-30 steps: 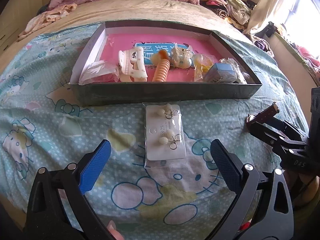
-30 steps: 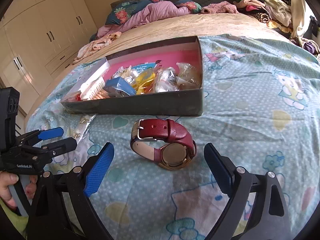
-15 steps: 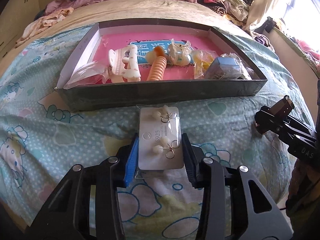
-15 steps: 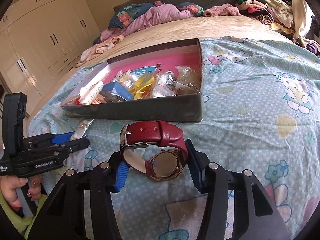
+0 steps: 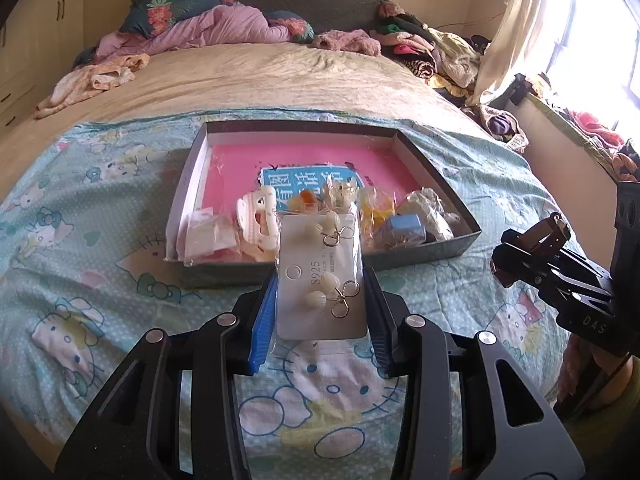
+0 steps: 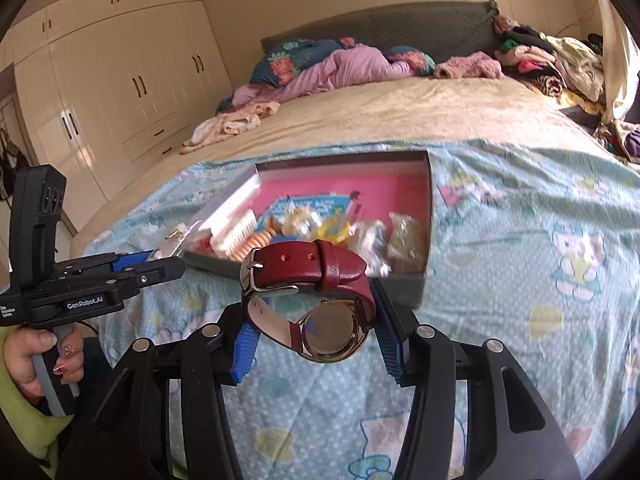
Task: Organize jewelry
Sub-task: 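Carry the earring card and watch into the grey box and open both tools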
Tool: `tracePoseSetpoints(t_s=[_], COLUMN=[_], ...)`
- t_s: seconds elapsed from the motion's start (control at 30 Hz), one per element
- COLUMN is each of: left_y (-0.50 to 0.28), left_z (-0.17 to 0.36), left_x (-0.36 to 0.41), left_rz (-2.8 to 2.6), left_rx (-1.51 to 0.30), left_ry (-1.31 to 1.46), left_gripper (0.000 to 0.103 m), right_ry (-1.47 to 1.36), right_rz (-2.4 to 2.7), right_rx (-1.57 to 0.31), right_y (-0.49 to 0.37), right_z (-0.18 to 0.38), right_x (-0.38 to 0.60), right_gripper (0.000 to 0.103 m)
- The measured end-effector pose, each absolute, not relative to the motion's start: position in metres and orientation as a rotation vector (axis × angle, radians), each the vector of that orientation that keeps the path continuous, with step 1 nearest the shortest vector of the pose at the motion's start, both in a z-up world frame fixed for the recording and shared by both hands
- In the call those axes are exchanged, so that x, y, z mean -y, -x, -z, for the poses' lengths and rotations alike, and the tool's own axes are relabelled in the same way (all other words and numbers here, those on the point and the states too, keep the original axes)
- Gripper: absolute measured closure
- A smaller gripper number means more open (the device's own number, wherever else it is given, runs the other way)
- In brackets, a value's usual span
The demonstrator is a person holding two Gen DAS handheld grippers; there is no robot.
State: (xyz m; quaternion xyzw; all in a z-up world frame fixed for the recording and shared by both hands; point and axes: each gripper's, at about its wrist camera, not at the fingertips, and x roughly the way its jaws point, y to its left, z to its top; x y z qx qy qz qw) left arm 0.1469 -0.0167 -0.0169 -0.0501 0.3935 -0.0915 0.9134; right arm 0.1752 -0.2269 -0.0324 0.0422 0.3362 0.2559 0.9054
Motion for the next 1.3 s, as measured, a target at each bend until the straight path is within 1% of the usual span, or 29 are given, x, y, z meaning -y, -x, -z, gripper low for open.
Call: tracePoseSetpoints(t_s=[0.3,0.6,0.87,1.3], left_y=[-0.157,-0.171,-0.187,-0.206], left_z=[0.001,-0.003,0.003,0.024], left_x=[0.016,0.021,0.029,0.037], left_rz=[0.187,0.197,0.215,0.224], left_rx=[-0.778,-0.778,-0.792,-0.843], left_ry=[0.090,0.079,0.075,0.060], left_gripper=[0.071,0.071,0.071,0.071], right_ry=[-0.069,-0.053,-0.049,-0.061], right_rz=[-0.554,-0.572,-0.566,-0.559], right_rx=[-0.639,-0.618,-0.621,-0.658], right_y=[-0.192,-0.211,-0.231,-0.256], right_z=[0.005,-0.007,-0.007,0.009], right_x=[0.217,0.208,0.205,0.205], right_gripper=[0.054,0.054,0.054,0.054])
